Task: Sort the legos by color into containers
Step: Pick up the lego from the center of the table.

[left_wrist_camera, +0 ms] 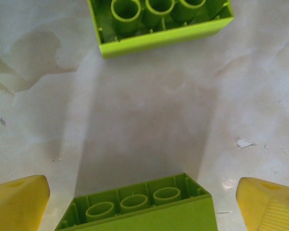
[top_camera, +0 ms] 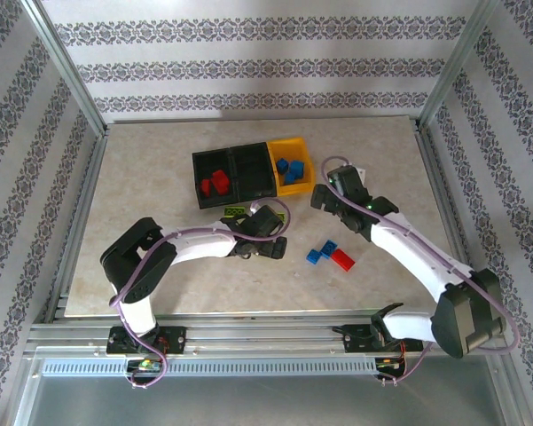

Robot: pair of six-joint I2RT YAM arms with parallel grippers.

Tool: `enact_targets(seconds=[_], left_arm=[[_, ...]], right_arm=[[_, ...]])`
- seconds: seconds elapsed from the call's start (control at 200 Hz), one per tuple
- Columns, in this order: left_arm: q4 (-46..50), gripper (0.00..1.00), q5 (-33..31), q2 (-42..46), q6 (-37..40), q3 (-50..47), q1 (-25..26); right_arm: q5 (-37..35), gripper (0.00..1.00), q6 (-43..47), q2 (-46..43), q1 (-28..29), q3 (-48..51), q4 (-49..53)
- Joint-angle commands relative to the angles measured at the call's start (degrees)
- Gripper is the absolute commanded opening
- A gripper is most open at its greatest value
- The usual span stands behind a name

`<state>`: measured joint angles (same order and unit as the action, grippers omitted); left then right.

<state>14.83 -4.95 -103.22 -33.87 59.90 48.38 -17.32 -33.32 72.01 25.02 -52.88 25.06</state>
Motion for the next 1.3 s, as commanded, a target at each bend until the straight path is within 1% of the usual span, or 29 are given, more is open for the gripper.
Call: enact_targets(seconds=[0.0,0.075,0.185,0.27,0.38,0.505,0.64,0.919,1.084,1.294], left_arm=[[3.77,1.0,-2.19,-0.88,0.57,1.19,0.76],[4.15,1.0,-2.73,-1.25,0.56,1.32,0.75],[4.7,0.93,-3.22,-1.85,0.51,1.62,0.78],[4.68,0.91,-3.31,-2.01,0.56,1.43,0.75],[4.29,0.85,-3.44,-2.01,0.64,1.27,0.75],[3.94,0.73,-3.4,-1.94,0.56,1.19,0.75],[4.07,0.68,-3.31,-1.37,0.55,1.09,0.75],[4.32,0.67,-5.37,3.76,1.08,0.09,0.75],[5.33,0.67,-7.97,6.94,3.41,1.34,0.41],[5.87,0.67,-8.86,6.91,7.67,6.3,-3.27]], right_arm=[[-1.75,0.98,-2.48,-3.12,0.24,2.3,0.08],[-1.74,0.98,-2.95,-4.18,0.19,3.41,0.17],[-1.66,0.98,-3.83,-5.03,0.12,4.69,0.42],[-1.66,0.98,-4.44,-5.29,0.12,5.4,0.52],[-1.57,0.98,-4.99,-5.47,0.03,6.03,0.6],[-1.53,0.99,-5.52,-5.47,0.03,6.3,0.61],[-1.53,0.98,-5.88,-5.74,0.0,6.55,0.61],[-1.84,0.98,-6.82,-6.09,-0.14,7.26,1.42],[-1.81,0.98,-7.24,-6.16,-0.32,7.62,1.68],[-1.75,0.98,-7.46,-6.24,-0.67,8.15,2.08]])
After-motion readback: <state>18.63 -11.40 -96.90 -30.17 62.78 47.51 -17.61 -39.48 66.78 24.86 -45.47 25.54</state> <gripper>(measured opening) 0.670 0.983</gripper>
